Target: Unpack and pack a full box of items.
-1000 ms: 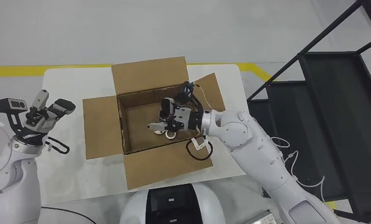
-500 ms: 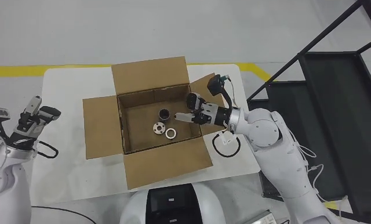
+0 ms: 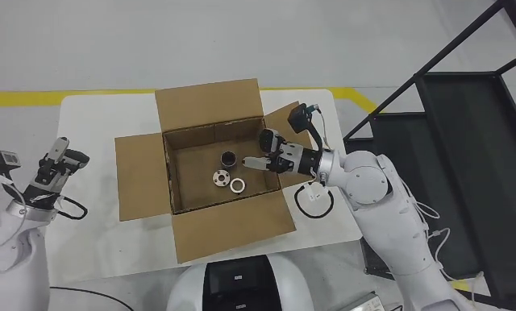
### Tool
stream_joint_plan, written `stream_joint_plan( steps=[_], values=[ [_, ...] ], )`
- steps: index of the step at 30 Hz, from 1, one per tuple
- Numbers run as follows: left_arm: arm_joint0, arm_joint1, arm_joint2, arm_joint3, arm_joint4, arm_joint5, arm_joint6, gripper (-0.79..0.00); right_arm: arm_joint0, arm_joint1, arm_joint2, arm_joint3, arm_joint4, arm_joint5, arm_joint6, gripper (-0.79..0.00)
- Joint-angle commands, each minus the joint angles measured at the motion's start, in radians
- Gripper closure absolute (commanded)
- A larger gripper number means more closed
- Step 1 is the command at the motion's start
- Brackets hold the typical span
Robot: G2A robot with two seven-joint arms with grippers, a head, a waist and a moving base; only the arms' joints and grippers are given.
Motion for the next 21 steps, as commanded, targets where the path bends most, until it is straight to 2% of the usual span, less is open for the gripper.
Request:
stream_joint_plan(
  steps=[1,3,5,9,15,17,21],
  values=[
    [0.002,0.000,0.003,-0.001,0.005,0.002,-0.002,-0.785,0.000,0.000,0.000,0.000,0.000,0.000,0.000,-0.785],
    [0.011,0.003,0.016,-0.010,0.054,-0.001,-0.020,-0.785,-0.007,0.000,0.013,0.003,0.049,0.012,-0.032,-0.785],
    [0.009,0.007,0.021,0.003,0.117,-0.005,-0.033,-0.785,-0.013,0.002,0.057,0.012,0.161,0.027,-0.049,-0.785],
    [-0.022,0.008,0.053,0.054,0.090,0.018,-0.051,-0.785,-0.043,0.017,0.183,0.031,0.247,0.042,-0.054,-0.785],
    [-0.070,0.009,0.111,0.119,-0.004,0.074,-0.142,-0.785,-0.128,0.031,0.311,0.081,0.216,0.093,-0.114,-0.785],
    [-0.083,0.009,0.129,0.138,-0.022,0.085,-0.150,-0.785,-0.153,0.035,0.332,0.096,0.168,0.116,-0.134,-0.785],
    [-0.099,0.011,0.147,0.156,-0.030,0.093,-0.165,-0.785,-0.197,0.035,0.341,0.119,0.178,0.155,-0.167,-0.785]
  ],
)
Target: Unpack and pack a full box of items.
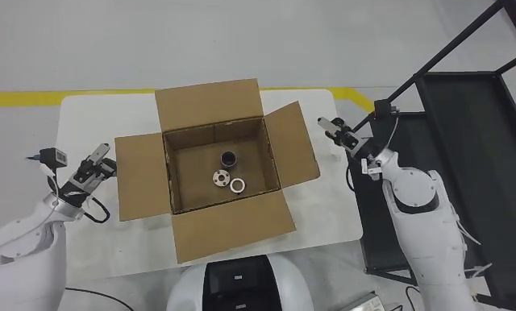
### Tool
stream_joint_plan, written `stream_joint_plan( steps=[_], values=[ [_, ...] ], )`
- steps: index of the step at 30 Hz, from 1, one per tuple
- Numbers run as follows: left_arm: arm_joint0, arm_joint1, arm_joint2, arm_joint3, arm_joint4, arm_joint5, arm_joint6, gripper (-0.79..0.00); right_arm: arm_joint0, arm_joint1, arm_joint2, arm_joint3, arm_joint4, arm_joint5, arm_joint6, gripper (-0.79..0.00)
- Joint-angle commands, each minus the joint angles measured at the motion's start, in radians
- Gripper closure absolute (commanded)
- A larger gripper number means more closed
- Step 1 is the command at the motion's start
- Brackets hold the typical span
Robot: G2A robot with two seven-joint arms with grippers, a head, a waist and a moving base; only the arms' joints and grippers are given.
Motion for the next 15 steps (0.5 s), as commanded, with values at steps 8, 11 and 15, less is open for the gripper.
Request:
stream_joint_plan(
  steps=[8,11,15],
  values=[
    [0.000,0.008,0.000,-0.045,-0.260,0.114,-0.233,-0.785,-0.024,-0.005,-0.056,0.017,0.118,-0.003,0.011,-0.785],
    [0.011,0.010,-0.006,-0.084,-0.325,0.144,-0.274,-0.785,-0.015,-0.008,-0.093,-0.006,0.190,-0.027,0.057,-0.785],
    [0.026,0.010,0.007,-0.148,-0.389,0.184,-0.302,-0.785,0.007,-0.012,-0.168,0.000,0.235,-0.042,0.111,-0.785]
  ],
)
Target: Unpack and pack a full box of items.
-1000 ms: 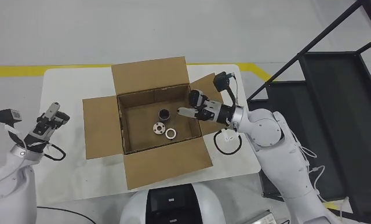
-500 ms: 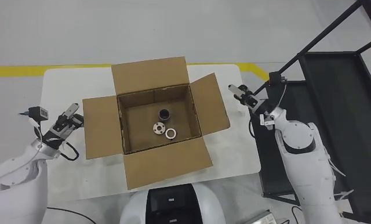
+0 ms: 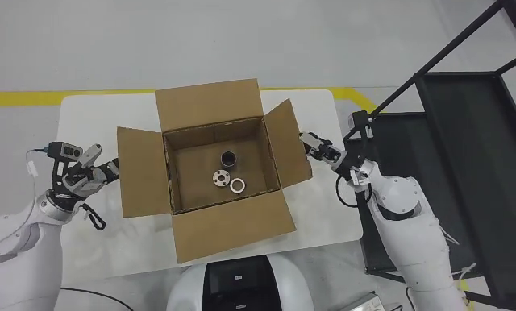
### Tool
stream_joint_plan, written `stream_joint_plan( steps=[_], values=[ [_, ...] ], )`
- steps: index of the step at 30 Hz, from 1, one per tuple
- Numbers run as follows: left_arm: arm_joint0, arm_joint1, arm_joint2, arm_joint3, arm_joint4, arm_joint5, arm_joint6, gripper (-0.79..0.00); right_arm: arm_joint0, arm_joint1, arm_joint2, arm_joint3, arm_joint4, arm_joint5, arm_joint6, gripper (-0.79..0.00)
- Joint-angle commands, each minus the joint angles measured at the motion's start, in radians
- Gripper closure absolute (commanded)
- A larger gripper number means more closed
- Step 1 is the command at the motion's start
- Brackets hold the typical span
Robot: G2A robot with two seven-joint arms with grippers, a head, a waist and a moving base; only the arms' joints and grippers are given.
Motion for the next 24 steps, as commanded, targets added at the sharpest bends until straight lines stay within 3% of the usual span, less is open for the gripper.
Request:
stream_joint_plan(
  steps=[1,8,14,24],
  values=[
    [0.007,-0.001,0.018,-0.034,-0.020,0.021,-0.014,-0.785,0.014,-0.004,-0.045,0.024,0.013,0.001,0.004,-0.785],
    [0.008,-0.006,0.116,-0.088,0.022,0.006,-0.031,-0.785,0.081,-0.018,-0.184,0.088,0.014,-0.006,0.029,-0.785],
    [-0.010,-0.008,0.192,-0.069,0.080,-0.025,-0.055,-0.785,0.151,-0.020,-0.237,0.148,-0.058,0.039,0.055,-0.785],
    [-0.024,-0.003,0.237,-0.044,0.230,-0.116,-0.004,-0.785,0.199,-0.021,-0.301,0.172,-0.145,0.079,0.086,-0.785]
  ],
)
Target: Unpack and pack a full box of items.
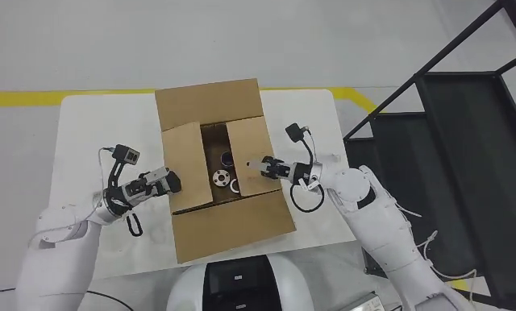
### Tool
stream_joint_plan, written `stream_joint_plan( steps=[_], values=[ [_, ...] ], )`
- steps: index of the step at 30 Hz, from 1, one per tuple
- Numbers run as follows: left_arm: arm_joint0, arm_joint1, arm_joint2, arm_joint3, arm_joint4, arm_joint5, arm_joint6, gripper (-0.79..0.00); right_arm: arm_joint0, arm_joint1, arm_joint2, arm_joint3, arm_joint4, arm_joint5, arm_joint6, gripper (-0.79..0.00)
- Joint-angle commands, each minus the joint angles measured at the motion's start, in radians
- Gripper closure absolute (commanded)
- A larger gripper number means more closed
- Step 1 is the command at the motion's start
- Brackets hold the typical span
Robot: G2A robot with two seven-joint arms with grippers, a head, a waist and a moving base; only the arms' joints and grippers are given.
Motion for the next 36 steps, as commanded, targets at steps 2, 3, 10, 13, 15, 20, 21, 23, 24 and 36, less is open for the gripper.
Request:
stream_joint_plan(
  steps=[2,3,10,13,15,20,21,23,24,36],
  values=[
    [-0.002,0.003,0.005,-0.004,0.062,-0.031,0.019,-0.785,0.006,-0.001,-0.011,0.007,0.009,0.002,-0.009,-0.785],
    [-0.002,0.004,0.006,-0.004,0.081,-0.044,0.025,-0.785,0.005,-0.002,-0.013,0.007,0.018,0.001,-0.015,-0.785],
    [-0.003,0.009,0.022,-0.008,0.124,-0.054,0.049,-0.785,-0.012,0.004,0.014,-0.013,0.058,-0.017,-0.025,-0.785],
    [-0.003,0.011,0.022,-0.019,0.119,-0.059,0.059,-0.785,-0.025,0.009,0.037,-0.031,0.087,-0.038,-0.011,-0.785],
    [0.000,0.013,0.013,-0.029,0.083,-0.057,0.062,-0.785,-0.036,0.013,0.057,-0.040,0.115,-0.049,0.002,-0.785],
    [0.016,0.021,-0.061,-0.059,-0.104,0.004,0.041,-0.785,-0.085,0.035,0.142,-0.073,0.150,-0.054,0.104,-0.785],
    [0.019,0.023,-0.082,-0.062,-0.141,0.018,0.040,-0.785,-0.099,0.040,0.166,-0.080,0.153,-0.051,0.118,-0.785],
    [0.023,0.027,-0.126,-0.065,-0.202,0.033,0.049,-0.785,-0.134,0.050,0.217,-0.096,0.158,-0.037,0.137,-0.785],
    [0.025,0.028,-0.146,-0.066,-0.223,0.031,0.058,-0.785,-0.154,0.055,0.242,-0.105,0.158,-0.028,0.147,-0.785],
    [0.050,0.035,-0.220,-0.048,-0.271,0.006,0.101,-0.785,-0.348,0.090,0.338,-0.192,0.145,0.100,0.306,-0.785]
  ],
)
